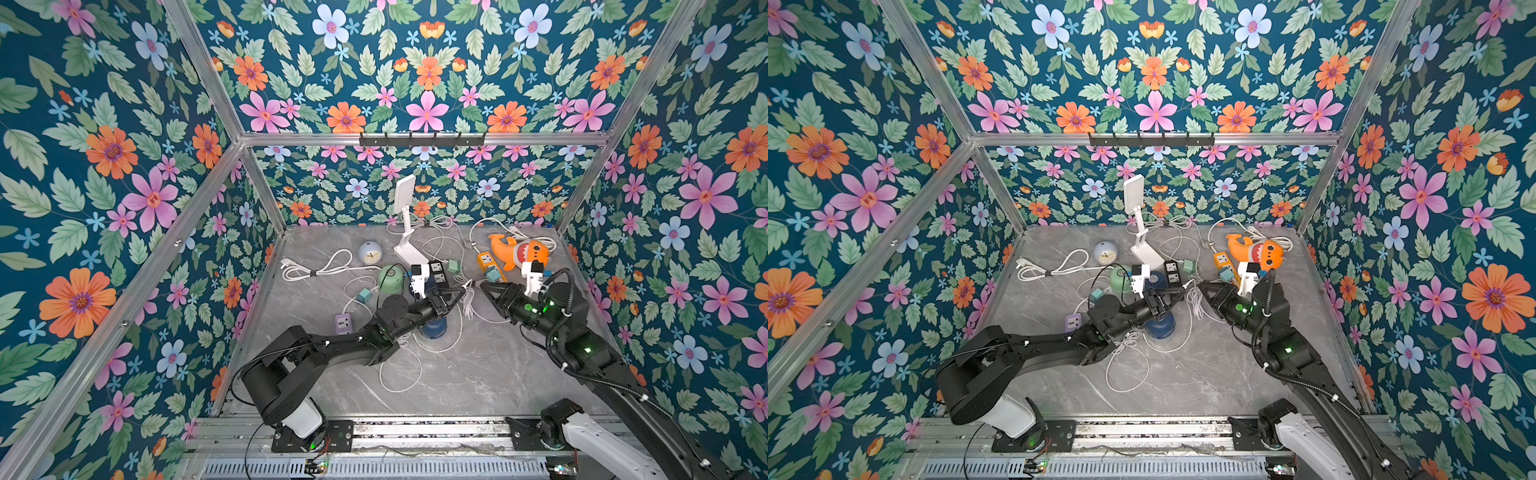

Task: Charge the cordless meat grinders
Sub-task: Pick up the charging cable from the center of the board.

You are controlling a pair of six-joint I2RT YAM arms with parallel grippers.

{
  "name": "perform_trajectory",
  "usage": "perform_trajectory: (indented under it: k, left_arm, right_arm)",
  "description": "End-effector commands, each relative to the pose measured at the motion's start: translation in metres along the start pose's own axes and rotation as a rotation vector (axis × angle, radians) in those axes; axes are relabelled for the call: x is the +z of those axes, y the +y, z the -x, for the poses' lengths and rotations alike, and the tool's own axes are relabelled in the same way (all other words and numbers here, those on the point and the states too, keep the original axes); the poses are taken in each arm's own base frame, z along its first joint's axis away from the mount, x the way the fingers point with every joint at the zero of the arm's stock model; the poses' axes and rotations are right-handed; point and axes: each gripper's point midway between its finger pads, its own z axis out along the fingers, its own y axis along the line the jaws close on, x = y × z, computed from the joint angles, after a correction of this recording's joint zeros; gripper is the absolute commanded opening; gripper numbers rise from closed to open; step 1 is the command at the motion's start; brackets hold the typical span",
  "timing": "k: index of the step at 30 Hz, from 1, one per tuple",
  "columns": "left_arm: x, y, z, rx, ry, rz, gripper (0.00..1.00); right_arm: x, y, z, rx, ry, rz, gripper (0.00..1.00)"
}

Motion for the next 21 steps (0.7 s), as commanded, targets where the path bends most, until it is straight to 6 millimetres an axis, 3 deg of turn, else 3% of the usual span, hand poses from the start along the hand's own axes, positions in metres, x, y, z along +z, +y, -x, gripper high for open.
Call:
perform_trajectory:
  k: [1,7,9,10,15,21]
  left_arm:
    - [-0.002,0.023,-0.03,0.044,0.239,0.176,0.0]
    - [-0.036,0.043,-0.071,0.155,0.577,0.403,0.0]
    - [-0.054,0.046,-0.081,0.173,0.665,0.453,0.0]
    - [-0.064,0.048,-0.085,0.18,0.698,0.48,0.0]
    - [-0.105,0.043,-0.096,0.217,0.798,0.538,0.0]
    - [-0.13,0.039,-0.102,0.225,0.833,0.539,0.0]
  right_arm:
    - [-0.023,-0.026,-0.008,-0.211,0.037,-0.167,0.99]
    - [-0.055,-0.055,-0.026,-0.526,0.191,-0.337,0.99]
    - [-0.057,-0.059,-0.034,-0.567,0.242,-0.334,0.9]
    - [-0.057,-0.059,-0.038,-0.586,0.263,-0.326,0.82]
    - [-0.051,-0.058,-0.068,-0.712,0.361,-0.219,0.75]
    - [-0.039,-0.058,-0.116,-1.079,0.52,-0.202,0.69]
